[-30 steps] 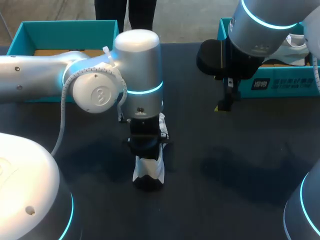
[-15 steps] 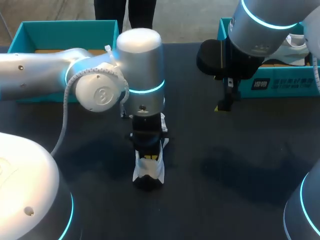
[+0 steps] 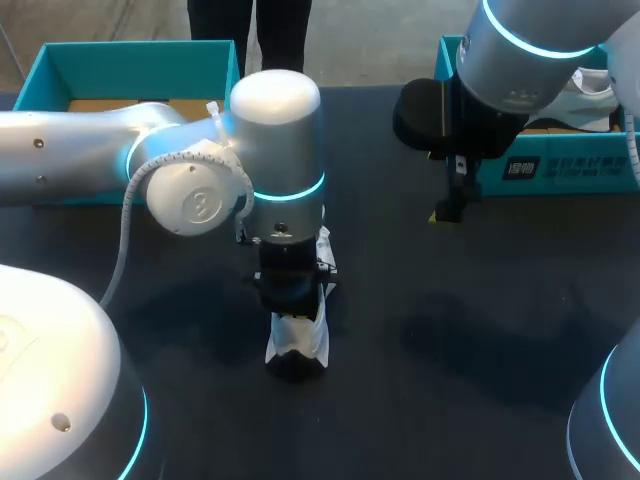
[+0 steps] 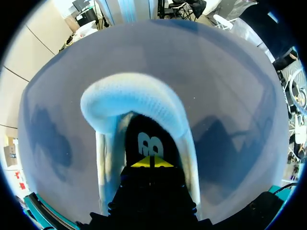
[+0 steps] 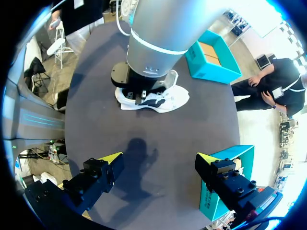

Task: Take the shoe out of the shoebox, open the shoe tongue, remove and reinsert the insole, then place the shoe into the shoebox

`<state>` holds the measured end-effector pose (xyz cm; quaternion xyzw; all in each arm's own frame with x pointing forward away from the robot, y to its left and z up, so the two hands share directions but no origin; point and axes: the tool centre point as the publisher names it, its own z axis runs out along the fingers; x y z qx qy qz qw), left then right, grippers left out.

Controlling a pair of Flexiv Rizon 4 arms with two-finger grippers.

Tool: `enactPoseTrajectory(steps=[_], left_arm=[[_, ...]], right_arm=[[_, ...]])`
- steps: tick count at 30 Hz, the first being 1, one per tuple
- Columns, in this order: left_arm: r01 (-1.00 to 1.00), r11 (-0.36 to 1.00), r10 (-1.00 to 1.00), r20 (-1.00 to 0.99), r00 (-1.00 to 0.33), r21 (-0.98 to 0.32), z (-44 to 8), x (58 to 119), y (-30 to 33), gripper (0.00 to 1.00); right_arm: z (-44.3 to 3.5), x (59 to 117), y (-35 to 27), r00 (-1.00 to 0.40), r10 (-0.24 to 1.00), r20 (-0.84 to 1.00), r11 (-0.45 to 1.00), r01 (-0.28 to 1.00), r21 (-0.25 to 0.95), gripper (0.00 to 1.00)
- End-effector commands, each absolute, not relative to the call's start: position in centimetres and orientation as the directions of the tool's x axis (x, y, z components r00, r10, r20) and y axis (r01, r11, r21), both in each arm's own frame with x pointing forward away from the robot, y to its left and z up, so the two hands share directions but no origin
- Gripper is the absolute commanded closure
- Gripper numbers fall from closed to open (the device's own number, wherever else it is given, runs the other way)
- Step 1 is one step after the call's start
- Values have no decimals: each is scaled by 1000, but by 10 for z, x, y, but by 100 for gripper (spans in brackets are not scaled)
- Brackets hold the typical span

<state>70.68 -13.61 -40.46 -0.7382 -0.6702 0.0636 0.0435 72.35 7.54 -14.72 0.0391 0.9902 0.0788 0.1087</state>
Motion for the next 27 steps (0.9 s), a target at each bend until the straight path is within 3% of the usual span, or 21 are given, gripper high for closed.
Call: enactPoseTrajectory(steps=[1, 12, 23, 24, 27], left_arm=[[987, -102, 995, -29, 99, -123, -393, 711, -139, 100], [987, -141, 989, -33, 144, 76, -345, 726, -143, 100], [974, -139, 990, -14, 144, 178, -341, 740, -143, 100], [974, -129, 991, -19, 134, 187, -342, 742, -143, 97], [976, -111, 993, -13, 115, 189, -343, 745, -143, 33]], right_arm=[[-148, 725, 76, -974, 95, -207, 985, 61, 163, 0], [-148, 725, 76, -974, 95, -207, 985, 61, 163, 0], [-148, 725, 76, -974, 95, -207, 985, 61, 163, 0], [-148, 725, 76, -974, 95, -207, 985, 61, 163, 0], [-148, 725, 76, -974, 95, -207, 985, 61, 163, 0]])
